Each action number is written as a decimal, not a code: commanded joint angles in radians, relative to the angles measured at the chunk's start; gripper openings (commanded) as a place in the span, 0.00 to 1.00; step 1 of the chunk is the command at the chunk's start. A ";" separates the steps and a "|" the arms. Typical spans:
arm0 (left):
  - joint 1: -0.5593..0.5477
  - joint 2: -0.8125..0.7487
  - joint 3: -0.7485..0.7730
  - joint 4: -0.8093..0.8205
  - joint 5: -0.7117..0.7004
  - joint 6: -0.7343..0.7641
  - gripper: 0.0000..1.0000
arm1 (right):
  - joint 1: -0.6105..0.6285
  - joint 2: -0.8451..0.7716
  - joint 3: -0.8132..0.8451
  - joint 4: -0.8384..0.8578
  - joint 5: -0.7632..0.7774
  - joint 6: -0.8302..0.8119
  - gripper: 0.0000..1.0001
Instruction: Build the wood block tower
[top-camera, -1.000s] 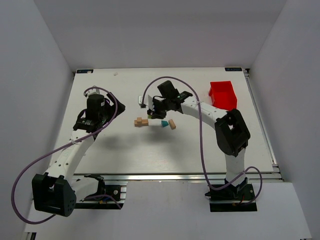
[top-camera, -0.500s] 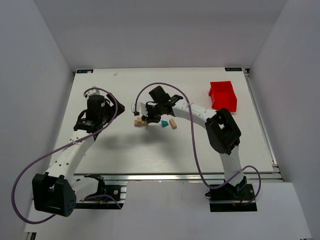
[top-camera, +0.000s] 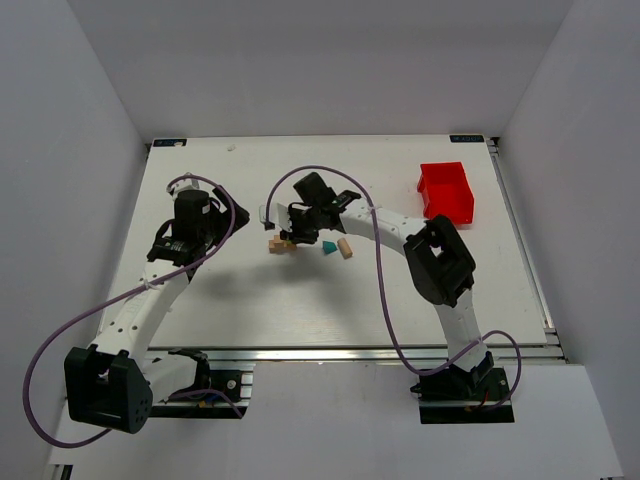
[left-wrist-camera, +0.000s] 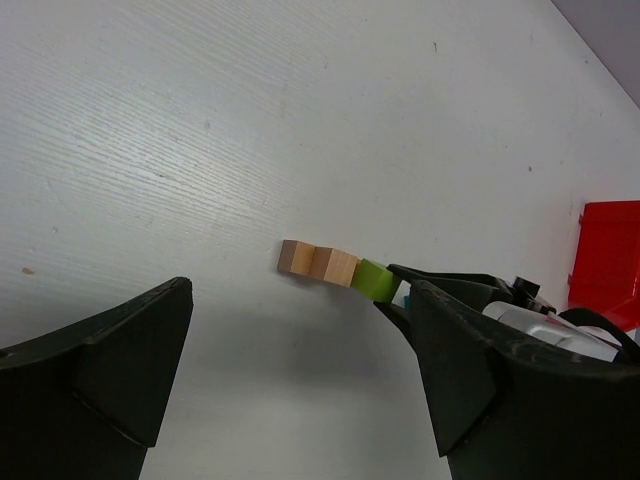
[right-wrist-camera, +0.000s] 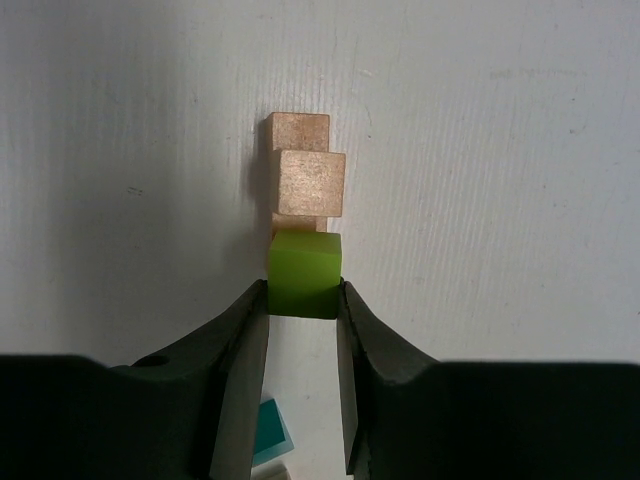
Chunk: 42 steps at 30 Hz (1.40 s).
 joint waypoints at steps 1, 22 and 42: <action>0.001 -0.017 -0.009 0.011 -0.012 0.007 0.98 | 0.010 0.015 0.041 0.030 0.010 0.017 0.25; 0.001 -0.014 -0.017 0.031 0.015 0.008 0.98 | 0.016 0.041 0.052 0.052 -0.004 0.044 0.31; -0.001 0.000 -0.018 0.046 0.038 0.009 0.98 | 0.021 0.050 0.049 0.055 0.003 0.043 0.47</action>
